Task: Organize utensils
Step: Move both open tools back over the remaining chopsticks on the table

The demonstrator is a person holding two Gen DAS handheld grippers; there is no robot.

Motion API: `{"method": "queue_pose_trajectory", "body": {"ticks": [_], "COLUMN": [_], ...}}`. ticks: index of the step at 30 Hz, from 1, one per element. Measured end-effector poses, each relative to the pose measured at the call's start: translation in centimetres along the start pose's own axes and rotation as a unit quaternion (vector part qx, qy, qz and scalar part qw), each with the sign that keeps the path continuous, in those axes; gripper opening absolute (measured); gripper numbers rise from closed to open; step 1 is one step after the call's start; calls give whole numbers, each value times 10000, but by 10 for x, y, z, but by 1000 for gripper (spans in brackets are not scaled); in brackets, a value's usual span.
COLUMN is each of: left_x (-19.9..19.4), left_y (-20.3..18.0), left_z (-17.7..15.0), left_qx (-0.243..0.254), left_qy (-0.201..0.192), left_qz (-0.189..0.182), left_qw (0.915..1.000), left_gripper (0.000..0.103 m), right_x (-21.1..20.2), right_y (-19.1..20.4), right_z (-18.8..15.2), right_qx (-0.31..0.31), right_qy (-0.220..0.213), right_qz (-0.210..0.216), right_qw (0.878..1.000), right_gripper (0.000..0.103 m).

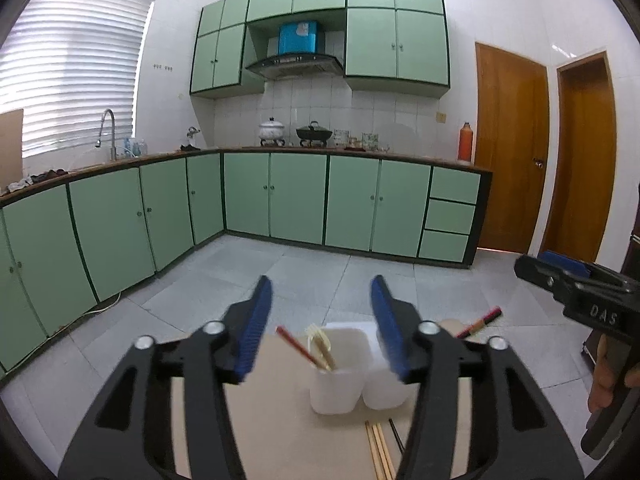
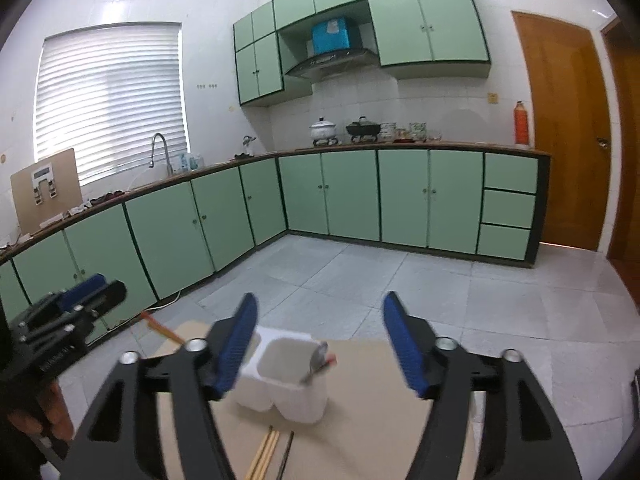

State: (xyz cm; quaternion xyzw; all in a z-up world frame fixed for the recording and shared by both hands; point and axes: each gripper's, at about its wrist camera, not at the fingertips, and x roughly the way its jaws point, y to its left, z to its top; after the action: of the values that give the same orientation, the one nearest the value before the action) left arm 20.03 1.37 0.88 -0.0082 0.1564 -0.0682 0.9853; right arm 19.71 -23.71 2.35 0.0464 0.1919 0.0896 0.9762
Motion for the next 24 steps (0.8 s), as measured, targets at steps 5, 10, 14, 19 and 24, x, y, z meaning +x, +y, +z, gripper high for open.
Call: {"method": "queue_pose_trajectory", "body": {"ticks": [5, 10, 14, 19, 24], "left_x": [-32, -56, -69, -77, -81], "left_y": [-2, -7, -10, -14, -13], "left_z": [-30, -71, -102, -135, -166], "left_qx": [-47, 16, 91, 192, 92], "left_qy": [65, 237, 453, 688, 941], "left_qz": [-99, -81, -94, -28, 38], "left_qw": [9999, 9997, 9989, 9974, 9955], "left_gripper": [70, 76, 77, 77, 77], "right_x": [-34, -53, -65, -77, -81], "right_y": [5, 14, 21, 29, 32], "right_z": [-41, -84, -115, -151, -183], "right_qx": [-90, -156, -25, -148, 56], "right_qy": [-99, 123, 264, 319, 530], "right_qz": [-367, -376, -302, -479, -514], "right_qw": [9992, 9991, 9992, 9982, 9973], "right_gripper": [96, 97, 97, 92, 80]}}
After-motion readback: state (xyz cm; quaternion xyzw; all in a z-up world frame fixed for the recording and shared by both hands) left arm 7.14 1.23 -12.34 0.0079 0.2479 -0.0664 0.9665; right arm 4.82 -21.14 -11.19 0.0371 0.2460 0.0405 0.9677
